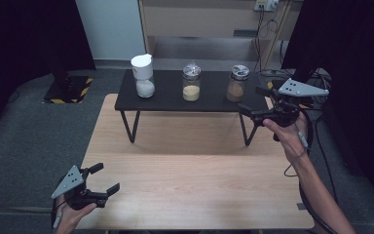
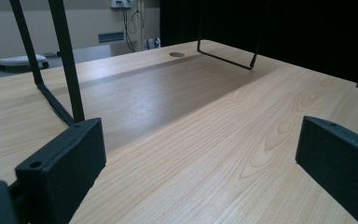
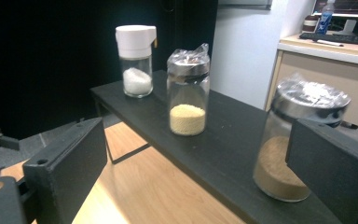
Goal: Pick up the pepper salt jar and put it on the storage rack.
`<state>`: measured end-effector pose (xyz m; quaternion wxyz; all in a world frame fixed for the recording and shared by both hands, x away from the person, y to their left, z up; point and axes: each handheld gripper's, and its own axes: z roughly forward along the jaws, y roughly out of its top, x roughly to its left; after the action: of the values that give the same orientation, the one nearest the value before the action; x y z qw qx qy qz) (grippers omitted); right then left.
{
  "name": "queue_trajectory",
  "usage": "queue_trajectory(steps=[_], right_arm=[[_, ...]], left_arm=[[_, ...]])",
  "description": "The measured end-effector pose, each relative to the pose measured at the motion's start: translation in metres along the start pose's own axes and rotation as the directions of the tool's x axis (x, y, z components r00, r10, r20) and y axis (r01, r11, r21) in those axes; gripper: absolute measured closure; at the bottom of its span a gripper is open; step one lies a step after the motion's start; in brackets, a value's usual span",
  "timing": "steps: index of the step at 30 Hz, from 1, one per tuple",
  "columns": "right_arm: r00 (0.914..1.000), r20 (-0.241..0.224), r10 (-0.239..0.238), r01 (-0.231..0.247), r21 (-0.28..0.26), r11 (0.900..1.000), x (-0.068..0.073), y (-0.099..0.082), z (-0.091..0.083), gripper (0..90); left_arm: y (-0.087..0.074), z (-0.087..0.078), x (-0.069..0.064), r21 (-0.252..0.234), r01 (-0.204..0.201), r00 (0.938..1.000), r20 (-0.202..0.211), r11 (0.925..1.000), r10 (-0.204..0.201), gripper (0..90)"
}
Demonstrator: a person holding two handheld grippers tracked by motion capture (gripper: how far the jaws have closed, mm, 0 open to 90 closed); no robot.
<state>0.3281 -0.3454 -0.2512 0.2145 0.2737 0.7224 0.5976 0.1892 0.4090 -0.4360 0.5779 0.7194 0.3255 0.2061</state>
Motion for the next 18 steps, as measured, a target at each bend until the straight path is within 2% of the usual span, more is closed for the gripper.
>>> queue_trajectory(steps=[4, 18], right_arm=[[0.9999, -0.007, 0.008, -0.008, -0.004, 1.0, 0.004, -0.01, -0.005, 5.6], [0.9994, 0.032, -0.014, 0.014, -0.003, 0.9999, 0.021, -0.037, -0.038, 5.2]], left_arm=[[0.0, 0.0, 0.0, 0.001, -0.005, 1.0, 0.002, 1.0, 0.005, 0.3], [0.0, -0.001, 0.0, -0.006, 0.003, 1.0, 0.001, 1.0, -0.003, 0.3]])
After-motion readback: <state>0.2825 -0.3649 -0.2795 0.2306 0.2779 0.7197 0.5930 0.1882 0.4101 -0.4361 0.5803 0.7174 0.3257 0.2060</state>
